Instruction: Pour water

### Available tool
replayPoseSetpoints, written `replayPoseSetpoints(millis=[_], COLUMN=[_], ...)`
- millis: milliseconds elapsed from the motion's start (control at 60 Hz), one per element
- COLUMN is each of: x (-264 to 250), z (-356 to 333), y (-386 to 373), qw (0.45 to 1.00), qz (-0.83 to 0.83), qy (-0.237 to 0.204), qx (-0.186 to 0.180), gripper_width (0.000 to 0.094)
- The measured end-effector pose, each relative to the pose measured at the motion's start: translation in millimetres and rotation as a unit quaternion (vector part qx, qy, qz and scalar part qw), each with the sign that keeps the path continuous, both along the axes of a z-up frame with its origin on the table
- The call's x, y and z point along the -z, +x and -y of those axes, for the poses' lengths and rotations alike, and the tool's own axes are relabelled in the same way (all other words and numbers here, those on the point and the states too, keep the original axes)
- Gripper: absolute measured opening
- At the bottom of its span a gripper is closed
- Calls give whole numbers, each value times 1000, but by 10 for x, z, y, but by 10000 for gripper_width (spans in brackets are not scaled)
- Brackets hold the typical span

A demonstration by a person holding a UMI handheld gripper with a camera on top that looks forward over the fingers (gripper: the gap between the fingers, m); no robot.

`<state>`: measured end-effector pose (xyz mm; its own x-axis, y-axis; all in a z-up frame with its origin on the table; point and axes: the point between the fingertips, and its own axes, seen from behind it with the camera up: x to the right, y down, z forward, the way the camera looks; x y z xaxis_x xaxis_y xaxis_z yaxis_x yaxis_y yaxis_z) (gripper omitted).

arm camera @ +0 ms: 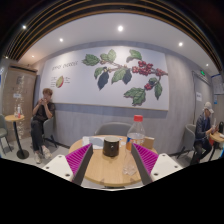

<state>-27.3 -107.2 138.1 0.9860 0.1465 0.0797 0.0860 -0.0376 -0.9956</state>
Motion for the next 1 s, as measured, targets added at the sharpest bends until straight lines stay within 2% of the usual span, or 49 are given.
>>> replayPoseSetpoints(millis=[50, 67, 83, 100, 117, 217, 350, 400, 417, 433, 483, 533, 583, 717, 783, 900, 950, 1000], x=[37, -242, -248, 3, -266, -162, -62, -89, 123, 0, -7, 27, 58, 79, 63, -12, -66, -243], z=[-178, -186, -256, -372, -385, -783, -1184, -1290, -1403, -1386, -1458, -1518, -1568, -1610, -1612, -1580, -1725, -1779], y=[218, 231, 277, 352, 362, 629, 697, 704, 749, 782, 796, 734, 723, 664, 626, 715, 579, 854], qw=[1000, 1000, 1000, 1000, 1000, 999, 998, 998, 998, 998, 998, 998, 999, 999, 1000, 999, 997, 991], qz=[7, 8, 8, 7, 7, -9, -30, -40, -42, -40, -40, -43, -43, -27, -16, 32, 68, 119], qy=[5, -4, -3, 7, -2, -12, -35, -31, -21, -25, -25, -23, -5, 16, 23, 28, 46, 56], qx=[14, 19, 22, 24, 28, 47, 42, 40, 41, 41, 43, 32, 32, 21, 9, -1, 11, 17], gripper_width=[830, 832, 832, 831, 831, 834, 839, 839, 837, 833, 759, 537, 529, 372, 330, 325, 324, 325])
